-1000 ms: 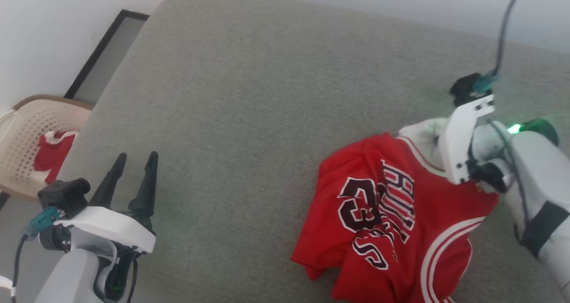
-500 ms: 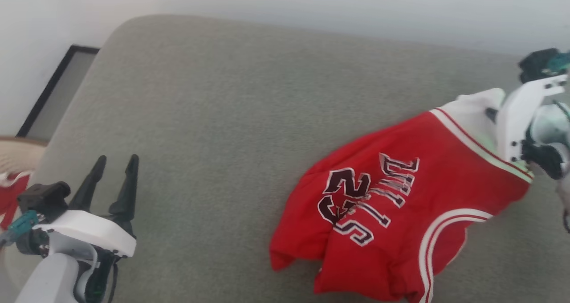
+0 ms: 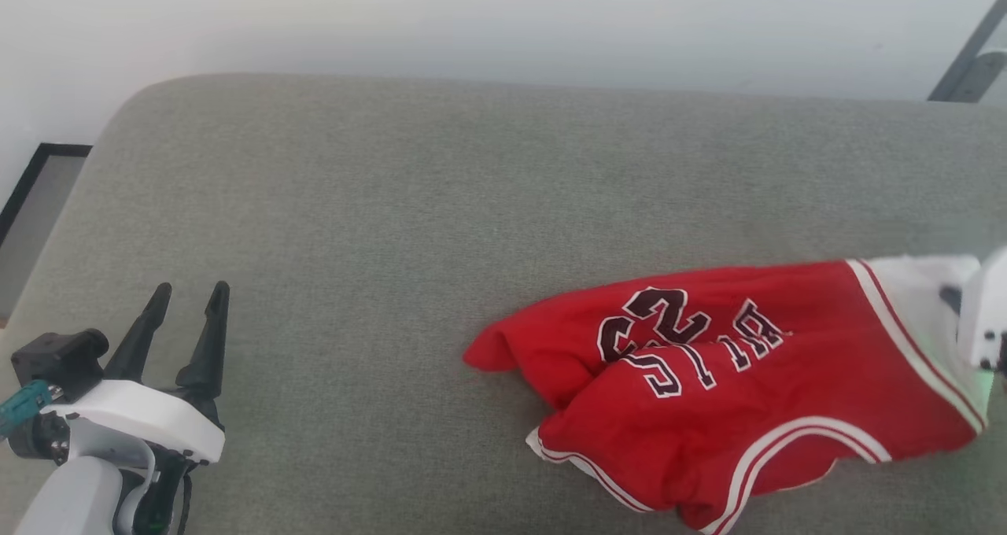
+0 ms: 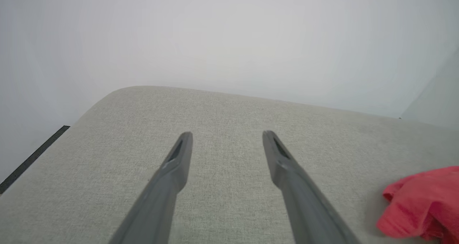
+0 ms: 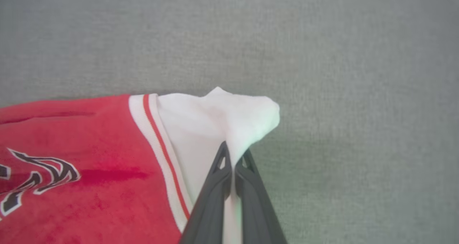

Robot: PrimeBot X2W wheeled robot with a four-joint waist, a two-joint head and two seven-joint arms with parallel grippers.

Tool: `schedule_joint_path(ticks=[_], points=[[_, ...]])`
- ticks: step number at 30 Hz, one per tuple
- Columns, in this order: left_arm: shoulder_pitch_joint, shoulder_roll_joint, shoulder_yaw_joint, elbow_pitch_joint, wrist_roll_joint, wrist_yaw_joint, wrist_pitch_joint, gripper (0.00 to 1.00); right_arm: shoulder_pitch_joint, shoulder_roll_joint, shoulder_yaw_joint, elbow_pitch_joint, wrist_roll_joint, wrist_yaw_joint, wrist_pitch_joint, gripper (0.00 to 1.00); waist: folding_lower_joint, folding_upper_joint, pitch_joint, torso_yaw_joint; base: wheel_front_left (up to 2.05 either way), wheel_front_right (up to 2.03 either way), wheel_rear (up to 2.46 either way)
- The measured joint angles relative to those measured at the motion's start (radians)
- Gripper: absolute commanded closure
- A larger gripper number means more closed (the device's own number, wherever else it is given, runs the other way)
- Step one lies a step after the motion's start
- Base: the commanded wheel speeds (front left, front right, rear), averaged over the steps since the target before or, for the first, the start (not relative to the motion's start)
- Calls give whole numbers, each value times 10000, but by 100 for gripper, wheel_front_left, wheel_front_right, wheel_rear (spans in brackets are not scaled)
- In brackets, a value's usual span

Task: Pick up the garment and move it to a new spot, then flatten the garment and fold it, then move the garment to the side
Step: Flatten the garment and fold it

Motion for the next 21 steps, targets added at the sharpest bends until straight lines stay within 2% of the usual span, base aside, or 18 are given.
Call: schedule_joint_path(ticks=[3,10,11,12,13,14,15,16,21], points=[[-5,4,-25,-2,-2,0,13,0,469,138,-362,109,-142,-2,-77,100,0,0,41,-83,0,0,0],[-61,6,-132,94,-10,0,40,0,797,930,-1011,876,-520,-2,-150,100,0,0,66,-130,0,0,0],[-62,2,-157,123,-23,0,40,0,792,1014,-1091,1014,-589,-2,-150,96,0,0,54,-119,0,0,0],[-62,4,-182,153,-29,0,40,0,763,1081,-1187,1131,-593,-2,-169,82,0,0,40,-108,0,0,0],[-67,2,-207,182,-31,0,40,0,754,1112,-1210,1264,-631,-2,-165,75,0,0,24,-98,0,0,0],[-72,0,-236,205,-33,0,40,0,725,1145,-1212,1394,-700,-2,-132,54,0,0,7,-87,0,0,0],[-73,2,-251,230,-35,0,40,0,672,1197,-1262,1507,-706,-2,-115,9,0,0,-12,-83,0,0,0],[-74,8,-263,255,-35,0,40,0,608,1252,-1335,1645,-704,-4,-107,0,0,0,-35,-84,0,0,0],[-113,61,-370,282,-61,0,92,0,389,1327,-1352,1952,-878,-4,-128,0,0,0,-186,-106,0,0,0]])
